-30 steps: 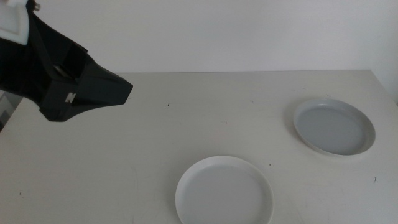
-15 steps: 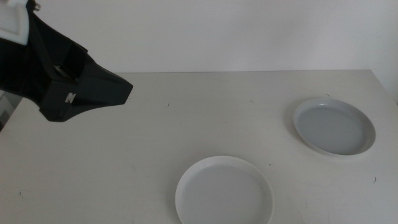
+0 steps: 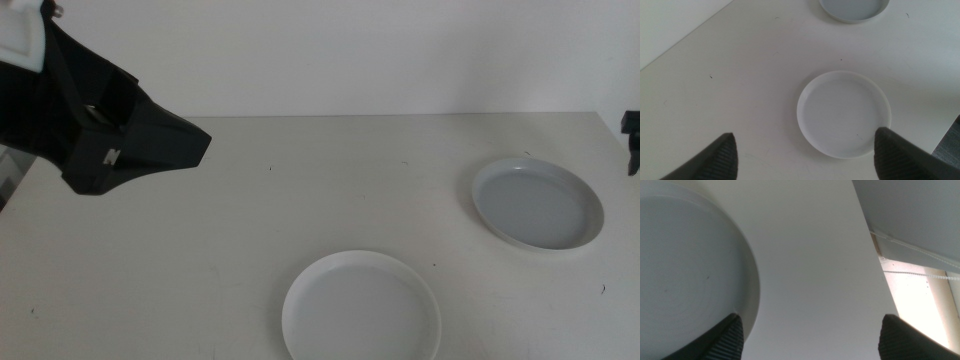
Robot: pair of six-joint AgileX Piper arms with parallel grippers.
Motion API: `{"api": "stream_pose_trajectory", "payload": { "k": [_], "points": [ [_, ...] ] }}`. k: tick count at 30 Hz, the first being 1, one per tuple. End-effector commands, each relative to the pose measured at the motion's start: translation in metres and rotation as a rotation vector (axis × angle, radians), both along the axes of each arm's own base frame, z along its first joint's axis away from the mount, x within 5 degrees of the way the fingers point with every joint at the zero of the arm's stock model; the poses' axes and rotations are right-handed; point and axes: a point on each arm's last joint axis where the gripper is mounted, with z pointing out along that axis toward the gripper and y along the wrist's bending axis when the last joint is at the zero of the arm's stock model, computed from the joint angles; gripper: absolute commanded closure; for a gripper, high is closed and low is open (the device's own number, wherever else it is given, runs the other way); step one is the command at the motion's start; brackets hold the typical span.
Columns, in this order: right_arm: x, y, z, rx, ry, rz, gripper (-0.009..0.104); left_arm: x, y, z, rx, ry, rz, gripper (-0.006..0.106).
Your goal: Stack the three bowls on top of each other.
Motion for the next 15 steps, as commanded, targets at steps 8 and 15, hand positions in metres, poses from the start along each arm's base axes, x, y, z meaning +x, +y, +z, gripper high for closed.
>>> {"api": "stream_pose_trajectory", "payload": {
  "k": [8,15],
  "points": [
    [0.015,-0.003,-0.013,0.022,-0.033,-0.020,0.001,-0.004,0.001,0.015,-0.065,-0.066,0.008,-0.005],
    [0.028,0.001,-0.046,0.093,0.003,0.028,0.007,-0.004,0.001,0.015,-0.065,-0.066,0.008,-0.005]
  ]
}}
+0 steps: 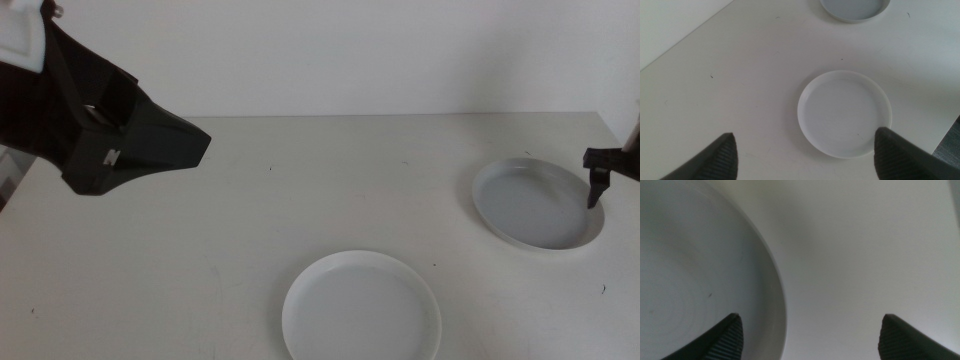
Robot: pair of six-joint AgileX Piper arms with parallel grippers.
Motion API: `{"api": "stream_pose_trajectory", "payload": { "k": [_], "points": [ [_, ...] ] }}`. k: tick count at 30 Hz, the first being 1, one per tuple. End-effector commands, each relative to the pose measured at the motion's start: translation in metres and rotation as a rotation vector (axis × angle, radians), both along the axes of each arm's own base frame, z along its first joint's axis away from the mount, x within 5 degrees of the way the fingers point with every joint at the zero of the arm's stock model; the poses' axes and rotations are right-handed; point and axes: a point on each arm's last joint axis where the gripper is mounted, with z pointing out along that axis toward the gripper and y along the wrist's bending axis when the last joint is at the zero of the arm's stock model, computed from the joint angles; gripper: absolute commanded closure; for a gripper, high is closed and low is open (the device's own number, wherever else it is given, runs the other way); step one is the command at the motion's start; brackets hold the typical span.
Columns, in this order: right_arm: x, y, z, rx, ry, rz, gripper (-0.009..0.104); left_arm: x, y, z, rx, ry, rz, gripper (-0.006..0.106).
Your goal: Stack the three bowls on top of each other.
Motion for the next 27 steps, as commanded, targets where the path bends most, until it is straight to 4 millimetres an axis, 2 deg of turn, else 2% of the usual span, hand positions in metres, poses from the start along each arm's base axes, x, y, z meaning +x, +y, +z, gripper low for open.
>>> {"api": "stream_pose_trajectory", "payload": {
  "k": [1,8,11,20,24,27],
  "points": [
    [0.004,-0.003,0.023,-0.014,-0.093,0.009,0.009,-0.004,0.001,0.015,-0.067,-0.065,0.007,-0.005],
    [0.012,-0.004,-0.001,-0.001,-0.080,0.018,0.024,-0.004,0.001,0.015,-0.067,-0.065,0.007,-0.005],
    [0.014,-0.004,-0.007,-0.002,-0.078,0.027,0.036,-0.004,0.001,0.015,-0.067,-0.065,0.007,-0.005],
    [0.015,-0.004,-0.013,0.008,-0.070,0.030,0.096,-0.004,0.001,0.015,-0.067,-0.065,0.007,-0.005],
    [0.014,0.001,-0.005,0.036,-0.079,0.066,0.096,-0.004,0.001,0.015,-0.067,-0.065,0.007,-0.005],
    [0.010,0.008,0.013,0.061,-0.113,0.094,0.096,-0.004,0.001,0.015,-0.067,-0.065,0.007,-0.005]
  ]
}}
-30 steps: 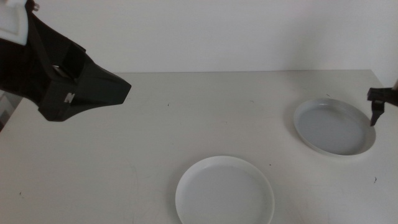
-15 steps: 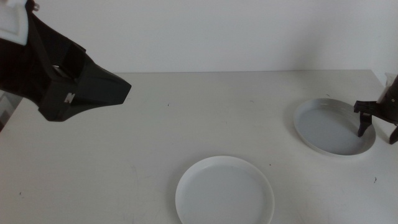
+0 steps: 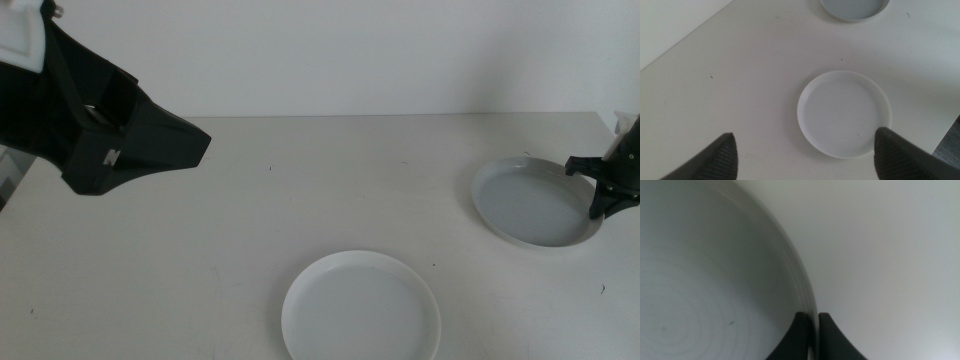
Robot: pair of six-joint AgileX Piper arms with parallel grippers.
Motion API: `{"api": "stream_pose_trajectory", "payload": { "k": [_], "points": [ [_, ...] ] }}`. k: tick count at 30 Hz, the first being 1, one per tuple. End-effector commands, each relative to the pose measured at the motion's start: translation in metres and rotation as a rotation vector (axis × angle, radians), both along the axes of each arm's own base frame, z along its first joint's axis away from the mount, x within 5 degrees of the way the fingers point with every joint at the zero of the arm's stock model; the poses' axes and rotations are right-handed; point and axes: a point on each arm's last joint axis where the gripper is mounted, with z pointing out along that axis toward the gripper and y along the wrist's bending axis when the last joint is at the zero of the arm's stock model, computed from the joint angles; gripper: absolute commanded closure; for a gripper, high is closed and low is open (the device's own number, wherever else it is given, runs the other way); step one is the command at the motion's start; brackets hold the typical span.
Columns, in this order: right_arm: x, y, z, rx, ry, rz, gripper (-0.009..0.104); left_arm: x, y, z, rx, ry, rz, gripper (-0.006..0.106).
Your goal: Stack the three bowls on top of each other.
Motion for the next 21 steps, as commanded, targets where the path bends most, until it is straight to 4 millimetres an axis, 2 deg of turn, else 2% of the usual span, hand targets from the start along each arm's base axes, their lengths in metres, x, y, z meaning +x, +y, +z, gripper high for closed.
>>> {"api": "stream_pose_trajectory", "payload": {
  "k": [1,9,16,21],
  "points": [
    [-0.005,0.006,0.049,-0.002,-0.112,0.036,0.096,-0.004,0.001,0.015,-0.068,-0.065,0.007,-0.005],
    [-0.038,0.044,0.093,0.045,-0.243,0.088,0.096,-0.004,0.001,0.015,-0.068,-0.065,0.007,-0.005],
    [-0.063,0.105,0.143,0.097,-0.368,0.261,0.096,-0.004,0.001,0.015,-0.068,-0.065,0.007,-0.005],
    [-0.077,0.149,0.154,0.130,-0.378,0.383,0.096,-0.004,0.001,0.015,-0.068,-0.065,0.007,-0.005]
  ]
}}
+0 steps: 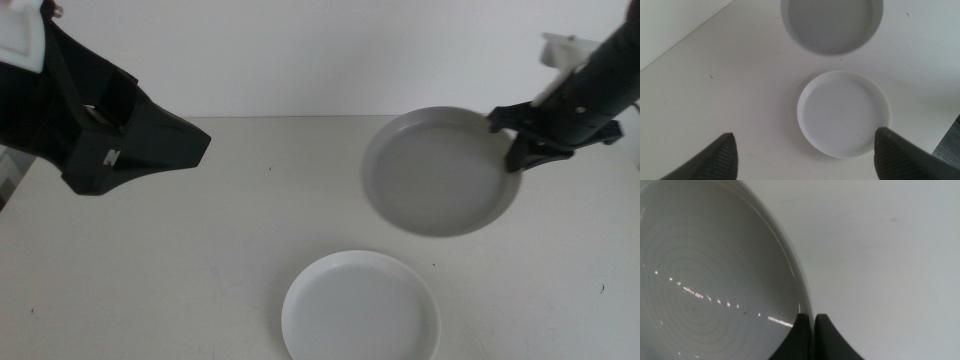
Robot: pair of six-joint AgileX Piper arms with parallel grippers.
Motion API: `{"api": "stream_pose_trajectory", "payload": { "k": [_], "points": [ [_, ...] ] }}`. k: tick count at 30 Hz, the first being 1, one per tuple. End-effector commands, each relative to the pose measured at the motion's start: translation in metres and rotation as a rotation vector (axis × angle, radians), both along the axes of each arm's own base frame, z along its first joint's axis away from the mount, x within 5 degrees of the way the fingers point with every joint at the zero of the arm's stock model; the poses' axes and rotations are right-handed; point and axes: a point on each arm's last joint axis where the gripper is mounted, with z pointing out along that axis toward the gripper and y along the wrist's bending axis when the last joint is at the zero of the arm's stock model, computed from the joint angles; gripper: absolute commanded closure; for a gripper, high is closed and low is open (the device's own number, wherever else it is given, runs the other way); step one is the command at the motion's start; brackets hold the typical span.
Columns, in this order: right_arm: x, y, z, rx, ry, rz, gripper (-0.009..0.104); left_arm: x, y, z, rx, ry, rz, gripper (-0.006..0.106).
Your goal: Stack the three bowls on top of each other.
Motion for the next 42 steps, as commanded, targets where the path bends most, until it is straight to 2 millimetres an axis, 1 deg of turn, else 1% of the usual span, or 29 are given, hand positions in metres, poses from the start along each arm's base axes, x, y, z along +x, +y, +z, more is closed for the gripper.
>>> {"api": "stream_pose_trajectory", "payload": {
  "k": [1,4,7,12,15,17,21,27,31,35,36,39,42],
  "points": [
    [-0.011,0.020,0.027,0.022,-0.086,0.065,0.096,-0.004,0.001,0.015,-0.068,-0.065,0.007,-0.005],
    [-0.020,0.048,0.022,0.027,-0.077,0.143,0.096,-0.004,0.001,0.015,-0.068,-0.065,0.007,-0.005],
    [-0.030,0.069,0.011,0.026,-0.059,0.206,0.096,-0.004,0.001,0.015,-0.068,-0.065,0.007,-0.005],
    [-0.047,0.095,-0.014,0.044,-0.040,0.261,0.096,-0.004,0.001,0.015,-0.068,-0.065,0.007,-0.005],
    [-0.055,0.105,-0.030,0.056,-0.030,0.272,0.096,-0.004,0.001,0.015,-0.068,-0.065,0.007,-0.005],
    [-0.059,0.107,-0.038,0.060,-0.026,0.268,0.096,-0.004,0.001,0.015,-0.068,-0.065,0.007,-0.005],
    [-0.062,0.104,-0.051,0.056,-0.023,0.253,0.096,-0.004,0.001,0.015,-0.068,-0.065,0.007,-0.005],
    [-0.067,0.101,-0.063,0.046,0.003,0.241,0.096,-0.004,0.001,0.015,-0.068,-0.065,0.007,-0.005],
    [-0.071,0.100,-0.069,0.038,0.018,0.245,0.096,-0.004,0.001,0.015,-0.067,-0.065,0.007,-0.005],
    [-0.071,0.099,-0.069,0.032,0.020,0.260,0.096,-0.004,0.001,0.015,-0.067,-0.065,0.007,-0.005],
    [-0.072,0.099,-0.069,0.032,0.035,0.257,0.092,-0.004,0.001,0.015,-0.067,-0.065,0.007,-0.005],
    [-0.073,0.099,-0.069,0.030,0.046,0.261,0.083,-0.004,0.001,0.015,-0.067,-0.065,0.007,-0.005],
    [-0.075,0.099,-0.070,0.026,0.058,0.269,0.070,-0.004,0.001,0.015,-0.067,-0.065,0.007,-0.005]
  ]
}}
